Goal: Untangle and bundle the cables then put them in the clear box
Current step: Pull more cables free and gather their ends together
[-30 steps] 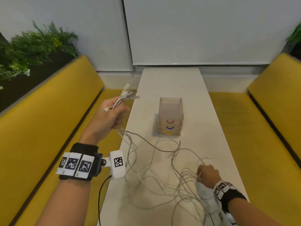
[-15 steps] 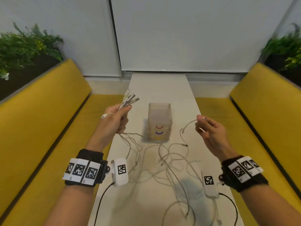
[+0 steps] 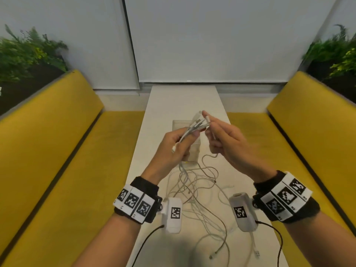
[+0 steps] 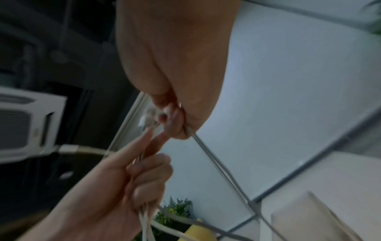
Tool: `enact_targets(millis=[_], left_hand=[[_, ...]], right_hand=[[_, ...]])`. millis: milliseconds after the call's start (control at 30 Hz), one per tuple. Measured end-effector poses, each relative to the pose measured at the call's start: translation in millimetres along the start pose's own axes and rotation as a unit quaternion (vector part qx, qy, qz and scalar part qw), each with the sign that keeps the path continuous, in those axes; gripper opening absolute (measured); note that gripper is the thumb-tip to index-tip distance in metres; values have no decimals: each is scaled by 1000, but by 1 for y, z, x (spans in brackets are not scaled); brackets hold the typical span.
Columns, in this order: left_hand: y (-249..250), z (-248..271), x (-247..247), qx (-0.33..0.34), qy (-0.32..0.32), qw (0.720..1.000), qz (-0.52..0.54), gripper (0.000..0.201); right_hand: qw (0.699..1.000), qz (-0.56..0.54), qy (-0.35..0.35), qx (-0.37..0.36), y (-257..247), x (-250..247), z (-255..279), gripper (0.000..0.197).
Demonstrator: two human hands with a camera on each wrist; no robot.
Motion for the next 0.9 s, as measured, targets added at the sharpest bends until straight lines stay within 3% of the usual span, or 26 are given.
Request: enact_targets(millis=[67,133,200,267,333,433,467,533,667,700,767,833,900], left_hand=[[3,1,6,20,31,999,4,24],[3,1,9,33,77,996,9,26],[-1,1,9,30,106,994,13,22],[-6,-1,7,21,119,992,16,18],[-8,-1,3,23,141,989,29,23],[-6,-3,-3,-6,205,978,43,31],[-3,-4,-8,-16,236,969,64,32],[6,-6,-29,3,282,949,145,33],[30,-6,-86,42,342,888,306,35],[32,-4,-94,39,344,888,302,36],[35,1,-93,32,321,919,225,25],[28,4,-75,7,261,960,100,37],[12,4,-49,-12,157,987,-12,39]], right_hand=[[990,134,-35,-16,3,7,-1,30],[963,259,-70,-41,5,11,0,52],[954,284,-90,-43,7,13,1,73],[967,242,-76,-30,10,11,1,84],[983,177,-49,-6,14,7,-1,79],[978,207,-38,-17,20,-1,-3,26],[967,249,-43,-21,25,-6,-3,23],[951,306,-35,-6,42,-22,4,39],[949,301,-14,96,80,-60,30,50],[952,285,-16,112,86,-64,36,51],[954,273,-24,125,93,-67,39,48],[959,255,-28,123,90,-63,35,35],[966,231,-40,110,77,-50,26,27]])
Point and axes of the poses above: each hand's wrist, its own z-axis away from the middle knuckle, its own x-axis out of the palm, y = z × x, the point moved 3 cm from there along -z, towards the middle knuckle, and after that the axes turned 3 degrees about -z, right-handed, at the moved point
